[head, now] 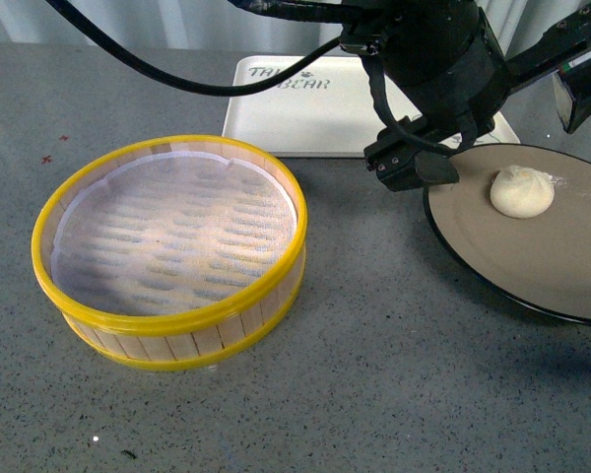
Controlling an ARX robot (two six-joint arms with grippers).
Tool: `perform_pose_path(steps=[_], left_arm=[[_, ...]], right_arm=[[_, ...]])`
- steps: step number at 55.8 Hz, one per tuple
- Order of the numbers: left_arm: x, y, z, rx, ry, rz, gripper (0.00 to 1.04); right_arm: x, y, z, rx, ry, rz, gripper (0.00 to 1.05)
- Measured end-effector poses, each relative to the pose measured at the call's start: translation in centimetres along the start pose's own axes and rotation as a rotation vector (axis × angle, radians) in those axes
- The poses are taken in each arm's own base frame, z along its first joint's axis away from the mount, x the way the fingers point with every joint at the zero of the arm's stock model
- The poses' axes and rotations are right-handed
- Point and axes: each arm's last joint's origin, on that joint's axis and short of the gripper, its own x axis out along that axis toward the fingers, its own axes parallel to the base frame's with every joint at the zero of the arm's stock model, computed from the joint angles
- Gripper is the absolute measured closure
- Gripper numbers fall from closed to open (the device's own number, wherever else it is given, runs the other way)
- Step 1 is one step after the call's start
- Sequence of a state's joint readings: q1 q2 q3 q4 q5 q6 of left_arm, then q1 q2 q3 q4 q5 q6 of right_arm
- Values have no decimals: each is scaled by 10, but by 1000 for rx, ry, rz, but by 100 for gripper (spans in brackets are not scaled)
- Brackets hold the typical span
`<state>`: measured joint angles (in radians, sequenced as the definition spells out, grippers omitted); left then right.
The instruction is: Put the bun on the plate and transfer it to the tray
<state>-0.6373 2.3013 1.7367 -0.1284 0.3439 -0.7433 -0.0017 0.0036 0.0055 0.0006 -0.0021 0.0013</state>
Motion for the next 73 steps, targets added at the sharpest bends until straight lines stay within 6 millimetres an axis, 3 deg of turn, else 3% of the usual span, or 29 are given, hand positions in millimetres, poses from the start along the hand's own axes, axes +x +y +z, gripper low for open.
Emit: perform_pose_path(steps=[9,20,31,37,41,47,52,60,73], left_arm=[[-23,12,19,-47,-139,-48,7],[-86,50,51,-155,-398,-10,7],[-140,93,49,-183,-605,67,7],[-158,112,33,-135,-722,214,10],[-176,124,14,135,-979,401,26],[-212,133,-21,420,-1054,535,49],[-239,141,-51,505,-1045,594,72],[-257,151,-86,529,-1007,612,101],[-278,160,-125,540,-1021,619,101]], right_arm=[[0,0,0,0,0,0,9],[0,0,0,0,0,0,9],[0,0,0,0,0,0,9],[0,0,0,0,0,0,9],[0,0,0,0,0,0,9],[0,0,0,0,0,0,9],[0,0,0,0,0,0,9],[0,0,0,0,0,0,9],[0,0,0,0,0,0,9]])
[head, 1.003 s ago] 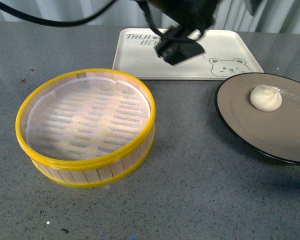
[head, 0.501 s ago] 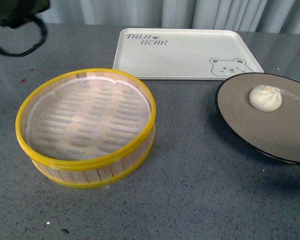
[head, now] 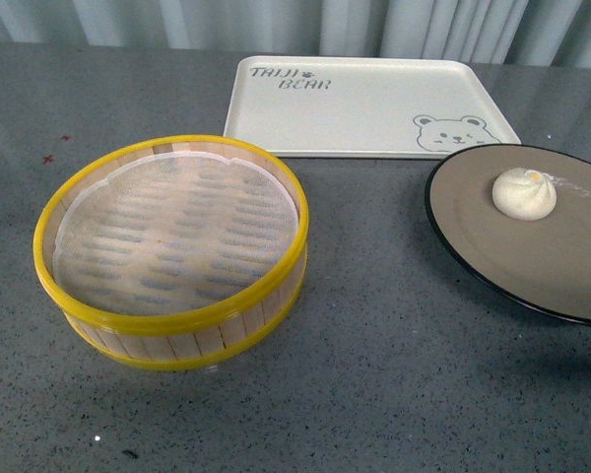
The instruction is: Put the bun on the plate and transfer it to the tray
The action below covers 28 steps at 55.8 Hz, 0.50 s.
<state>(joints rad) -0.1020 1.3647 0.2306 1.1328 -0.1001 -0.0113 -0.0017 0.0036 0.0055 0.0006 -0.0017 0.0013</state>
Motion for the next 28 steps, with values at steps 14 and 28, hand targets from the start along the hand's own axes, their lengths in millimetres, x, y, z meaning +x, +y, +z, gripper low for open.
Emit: perform_pose_path(steps=[14,28], left_arm=[[-30,9,-3,3,8,-7,101],[-53,19,-3,3,13,3,101]], right_arm=[[0,0,0,0,0,0,9],[0,0,0,0,0,0,9]])
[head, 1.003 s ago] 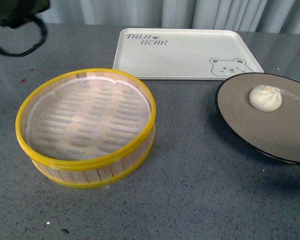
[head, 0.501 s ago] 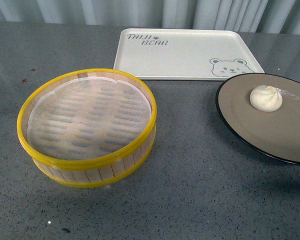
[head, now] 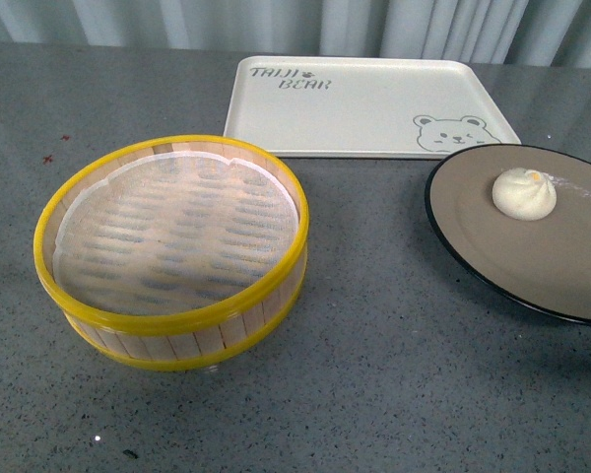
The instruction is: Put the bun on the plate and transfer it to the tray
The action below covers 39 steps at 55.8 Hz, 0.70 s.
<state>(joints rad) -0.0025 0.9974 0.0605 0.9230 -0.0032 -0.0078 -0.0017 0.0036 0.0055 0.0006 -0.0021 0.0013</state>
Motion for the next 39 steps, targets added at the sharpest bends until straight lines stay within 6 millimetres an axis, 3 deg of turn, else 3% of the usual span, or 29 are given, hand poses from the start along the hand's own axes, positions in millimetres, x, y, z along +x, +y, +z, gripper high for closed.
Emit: perform_pose_path(steps=[39], left_arm=[[-36,0,11,0,-35,-1,101]], right_arm=[[0,0,0,0,0,-1,9]])
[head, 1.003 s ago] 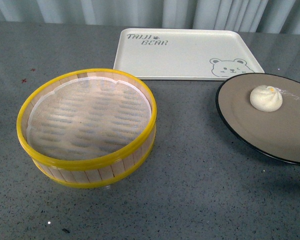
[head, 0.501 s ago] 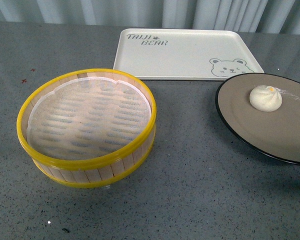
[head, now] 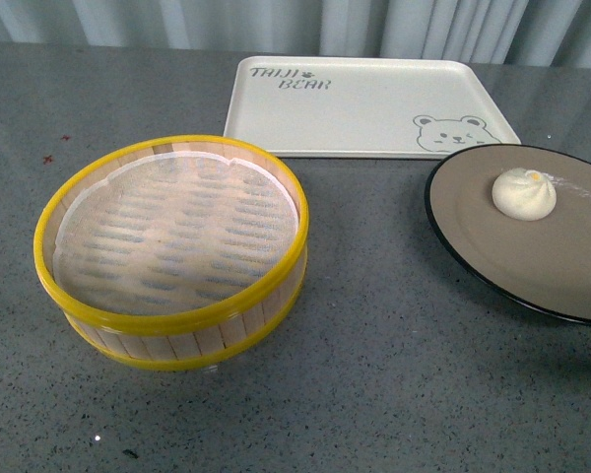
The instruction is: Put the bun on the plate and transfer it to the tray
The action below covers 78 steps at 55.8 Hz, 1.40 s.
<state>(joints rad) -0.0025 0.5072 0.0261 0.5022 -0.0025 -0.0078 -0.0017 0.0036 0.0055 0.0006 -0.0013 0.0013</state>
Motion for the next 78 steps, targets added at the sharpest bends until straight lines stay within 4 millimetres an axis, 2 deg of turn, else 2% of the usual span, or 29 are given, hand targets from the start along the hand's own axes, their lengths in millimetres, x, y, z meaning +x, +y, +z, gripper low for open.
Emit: perform_pose_path(steps=[52,62,72,75,78], left_arm=[[-23,0,2,0,-8,0,101],[-34,0,-1,1,-2,-2,101],[-35,0,-1,1,-2,-2,101],[-35,0,-1,0,-2,-2,91],[-35,0,-1,0,-2,-2,77]], right_arm=[[0,0,0,0,0,0,9],[0,0,0,0,0,0,9],[0,0,0,0,0,0,9],[0,0,0,0,0,0,9],[0,0,0,0,0,0,9]])
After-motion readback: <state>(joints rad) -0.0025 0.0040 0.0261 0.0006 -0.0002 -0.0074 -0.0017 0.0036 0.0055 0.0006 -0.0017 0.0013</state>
